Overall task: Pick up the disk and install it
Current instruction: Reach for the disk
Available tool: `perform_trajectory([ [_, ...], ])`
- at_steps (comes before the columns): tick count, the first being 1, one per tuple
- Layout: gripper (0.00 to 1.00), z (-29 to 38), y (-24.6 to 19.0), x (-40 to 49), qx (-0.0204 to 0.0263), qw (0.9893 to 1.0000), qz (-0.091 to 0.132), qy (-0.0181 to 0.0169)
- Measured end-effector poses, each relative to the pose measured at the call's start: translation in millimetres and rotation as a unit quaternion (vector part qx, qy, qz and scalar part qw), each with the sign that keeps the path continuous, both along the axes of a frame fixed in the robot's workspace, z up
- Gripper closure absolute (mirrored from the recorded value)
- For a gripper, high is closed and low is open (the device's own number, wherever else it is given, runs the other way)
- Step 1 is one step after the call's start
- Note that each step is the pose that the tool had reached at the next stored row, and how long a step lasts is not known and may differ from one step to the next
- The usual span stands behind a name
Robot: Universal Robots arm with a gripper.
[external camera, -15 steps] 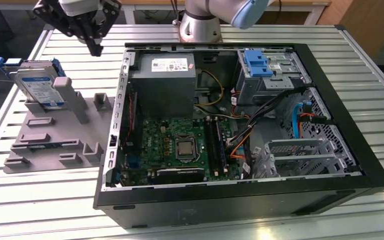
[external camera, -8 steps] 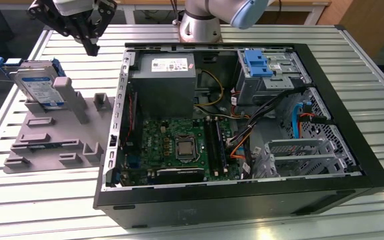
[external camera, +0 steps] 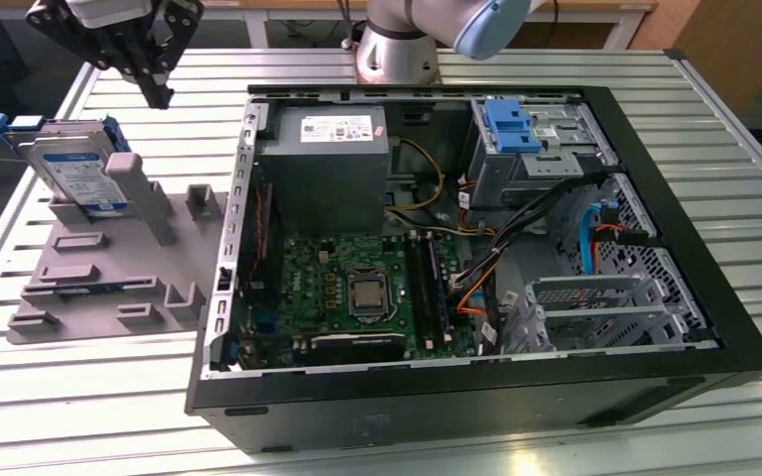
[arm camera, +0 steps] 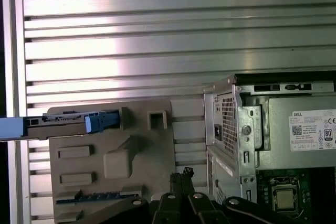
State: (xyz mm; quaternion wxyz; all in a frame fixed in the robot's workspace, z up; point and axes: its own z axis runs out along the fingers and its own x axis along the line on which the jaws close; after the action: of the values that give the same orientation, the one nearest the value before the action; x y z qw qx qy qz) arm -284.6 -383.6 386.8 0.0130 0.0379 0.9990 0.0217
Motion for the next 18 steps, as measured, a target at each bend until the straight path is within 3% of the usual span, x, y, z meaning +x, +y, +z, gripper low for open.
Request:
perform_trajectory([
  [5,0.89,-0.3,0.3,-10.1,0.0000,1.0000,0.000,0.0000],
  [18,0.89,-0.4,0.3,-11.6,0.0000,1.0000,0.000,0.0000],
])
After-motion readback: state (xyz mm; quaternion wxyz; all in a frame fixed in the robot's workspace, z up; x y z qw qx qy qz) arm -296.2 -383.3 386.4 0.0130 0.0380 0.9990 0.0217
